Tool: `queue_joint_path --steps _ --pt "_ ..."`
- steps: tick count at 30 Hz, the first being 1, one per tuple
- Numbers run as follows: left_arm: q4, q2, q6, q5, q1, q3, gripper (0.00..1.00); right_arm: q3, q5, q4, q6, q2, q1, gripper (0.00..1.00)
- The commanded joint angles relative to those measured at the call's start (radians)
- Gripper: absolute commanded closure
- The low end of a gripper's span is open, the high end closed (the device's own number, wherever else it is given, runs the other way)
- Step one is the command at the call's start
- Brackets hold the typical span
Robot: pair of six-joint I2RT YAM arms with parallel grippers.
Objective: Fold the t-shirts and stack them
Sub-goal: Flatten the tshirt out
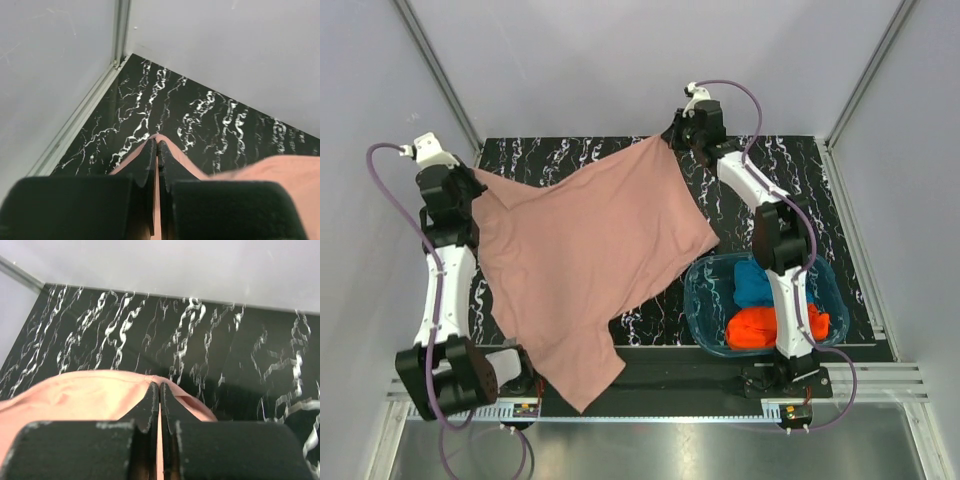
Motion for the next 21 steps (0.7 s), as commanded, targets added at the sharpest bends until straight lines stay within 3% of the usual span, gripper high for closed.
queue_joint_path --steps 1,13,21 --pt "0.180 0.064 0.045 -0.062 0.002 0.029 1.00 0.209 -0.017 0.052 -0.036 0.090 -0.003 1.00" --pt "0.159 0.348 -0.006 -0.012 0.001 0.158 1.00 0.571 0.020 -0.012 -0.034 0.381 -0.057 1.00" --pt "0.152 0.431 -0.041 0.011 -0.004 0.238 1.00 0.638 0.020 0.039 0.010 0.459 -0.095 1.00"
